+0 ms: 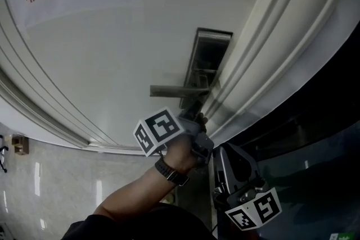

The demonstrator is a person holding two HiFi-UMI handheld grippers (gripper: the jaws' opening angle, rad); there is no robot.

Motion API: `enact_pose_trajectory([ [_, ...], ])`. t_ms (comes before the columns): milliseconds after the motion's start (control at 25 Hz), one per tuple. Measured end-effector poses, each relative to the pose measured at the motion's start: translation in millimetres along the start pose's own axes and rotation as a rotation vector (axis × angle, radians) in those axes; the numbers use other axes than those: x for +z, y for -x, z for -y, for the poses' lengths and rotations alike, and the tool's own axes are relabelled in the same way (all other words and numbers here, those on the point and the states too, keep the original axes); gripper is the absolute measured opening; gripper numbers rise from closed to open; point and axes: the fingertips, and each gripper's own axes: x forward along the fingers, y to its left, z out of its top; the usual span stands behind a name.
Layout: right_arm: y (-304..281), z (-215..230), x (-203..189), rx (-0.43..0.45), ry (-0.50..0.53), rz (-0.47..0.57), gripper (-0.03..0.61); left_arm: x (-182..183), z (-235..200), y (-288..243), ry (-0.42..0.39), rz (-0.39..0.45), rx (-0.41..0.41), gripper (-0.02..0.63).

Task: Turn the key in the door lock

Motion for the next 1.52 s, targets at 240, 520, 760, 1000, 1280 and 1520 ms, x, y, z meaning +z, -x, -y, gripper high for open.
enact_pose_trajectory([
  [240, -2, 2, -3, -0.003, -0.002, -0.003, 0.016, 1, 2, -3, -0.059, -0.026, -0.01, 0.009],
  [520, -7, -7, -3, 0.031, -0.012, -0.001, 0.017, -10, 4, 10, -0.155, -0.063, -0.024, 0.011],
  [760, -8, -10, -8, 0.042, -0.05, 0.002, 0.017, -26, -5, 39, -0.191, -0.115, 0.002, 0.018],
  [1000, -4, -16, -12, 0.04, -0.061, -0.001, 0.017, -46, 11, 63, -0.372, -0.165, -0.067, 0.015],
  [1280, -2, -23, -15, 0.019, -0.044, -0.012, 0.015, -65, 56, 102, -1.043, -0.075, -0.148, 0.009],
  [1520, -5, -31, -14, 0.025, -0.033, -0.012, 0.014, -62, 61, 112, -1.08, -0.055, -0.151, 0.006],
])
